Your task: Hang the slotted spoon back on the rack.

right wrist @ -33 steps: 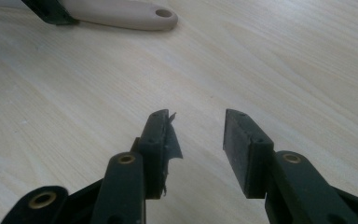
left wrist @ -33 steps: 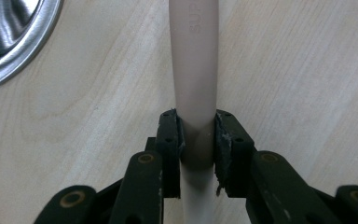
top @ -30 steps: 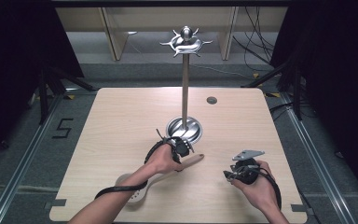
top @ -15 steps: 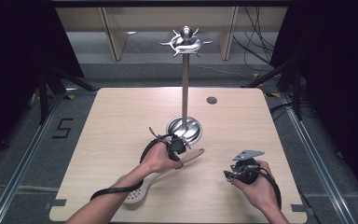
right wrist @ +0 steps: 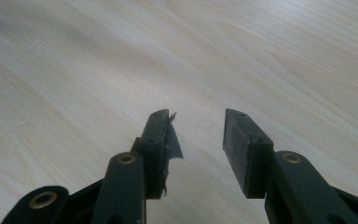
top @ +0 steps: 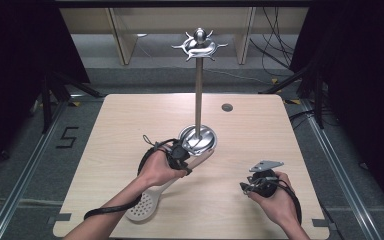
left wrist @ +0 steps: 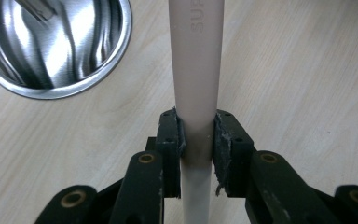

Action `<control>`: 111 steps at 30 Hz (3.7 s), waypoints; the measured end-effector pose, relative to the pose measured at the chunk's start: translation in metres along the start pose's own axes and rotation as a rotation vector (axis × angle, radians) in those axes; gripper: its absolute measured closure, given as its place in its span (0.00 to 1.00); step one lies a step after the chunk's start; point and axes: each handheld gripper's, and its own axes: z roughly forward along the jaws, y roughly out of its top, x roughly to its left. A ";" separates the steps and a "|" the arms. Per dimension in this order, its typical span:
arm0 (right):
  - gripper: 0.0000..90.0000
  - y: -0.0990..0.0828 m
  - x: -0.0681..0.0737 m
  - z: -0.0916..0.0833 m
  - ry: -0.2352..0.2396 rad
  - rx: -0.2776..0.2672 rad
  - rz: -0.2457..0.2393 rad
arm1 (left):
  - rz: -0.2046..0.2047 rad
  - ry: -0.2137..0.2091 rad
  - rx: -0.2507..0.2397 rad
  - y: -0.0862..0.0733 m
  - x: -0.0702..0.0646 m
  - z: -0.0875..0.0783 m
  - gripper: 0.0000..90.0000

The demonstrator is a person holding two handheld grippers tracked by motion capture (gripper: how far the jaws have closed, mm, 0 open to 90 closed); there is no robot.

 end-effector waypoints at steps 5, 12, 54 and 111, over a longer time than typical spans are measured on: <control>0.68 0.000 -0.001 0.000 0.002 -0.006 0.003 | -0.039 0.013 -0.068 -0.006 -0.003 -0.009 0.81; 0.68 0.000 -0.001 0.000 0.001 -0.008 0.001 | -0.102 0.073 -0.105 -0.015 -0.007 -0.026 0.81; 0.68 0.001 -0.003 -0.001 -0.012 -0.023 -0.017 | -0.198 0.197 -0.766 -0.053 -0.001 -0.120 0.81; 0.67 0.001 -0.004 -0.005 -0.014 -0.066 -0.008 | -0.209 0.278 -0.855 0.013 0.016 -0.132 0.81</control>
